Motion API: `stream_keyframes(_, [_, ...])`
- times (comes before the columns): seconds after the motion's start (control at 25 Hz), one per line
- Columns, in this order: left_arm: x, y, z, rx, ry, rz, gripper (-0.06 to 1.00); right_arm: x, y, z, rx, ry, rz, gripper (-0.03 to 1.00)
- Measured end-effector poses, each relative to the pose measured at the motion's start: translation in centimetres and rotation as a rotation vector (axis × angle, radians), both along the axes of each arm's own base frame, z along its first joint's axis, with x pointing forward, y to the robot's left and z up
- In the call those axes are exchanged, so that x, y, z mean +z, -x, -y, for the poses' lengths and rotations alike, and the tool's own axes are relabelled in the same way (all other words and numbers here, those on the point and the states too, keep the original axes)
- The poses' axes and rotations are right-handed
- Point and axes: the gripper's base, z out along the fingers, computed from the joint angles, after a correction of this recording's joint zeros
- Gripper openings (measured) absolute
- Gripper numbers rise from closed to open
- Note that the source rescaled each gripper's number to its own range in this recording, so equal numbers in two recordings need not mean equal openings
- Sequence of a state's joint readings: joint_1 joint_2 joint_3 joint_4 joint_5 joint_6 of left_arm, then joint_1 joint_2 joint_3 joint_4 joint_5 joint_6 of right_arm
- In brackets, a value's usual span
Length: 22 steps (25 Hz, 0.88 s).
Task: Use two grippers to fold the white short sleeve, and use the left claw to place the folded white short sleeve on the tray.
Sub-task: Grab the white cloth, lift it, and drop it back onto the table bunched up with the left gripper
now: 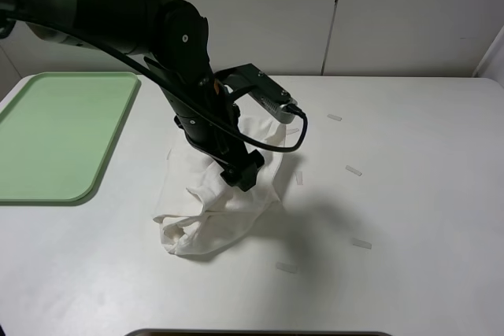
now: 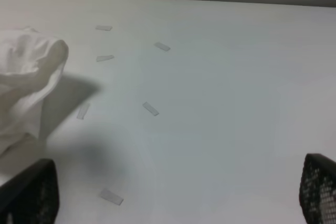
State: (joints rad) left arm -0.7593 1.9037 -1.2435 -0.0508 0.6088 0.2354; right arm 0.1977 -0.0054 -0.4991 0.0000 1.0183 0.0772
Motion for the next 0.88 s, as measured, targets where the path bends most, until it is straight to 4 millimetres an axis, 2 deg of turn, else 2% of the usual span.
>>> stream_keyframes(0.32, [-0.1, 0.3, 0.2, 0.035, 0.024, -0.044, 0.99, 0.0, 0.0, 0.0, 0.0, 0.0, 0.001, 1.0])
stream_keyframes(0.56, [-1.1, 0.8, 0.9, 0.045, 0.029, -0.095, 0.99, 0.0, 0.0, 0.0, 0.0, 0.0, 0.001, 1.0])
stream_keyframes(0.88, [-2.3, 3.4, 3.6, -0.023, 0.038, -0.124, 0.99, 0.0, 0.0, 0.0, 0.0, 0.0, 0.001, 1.0])
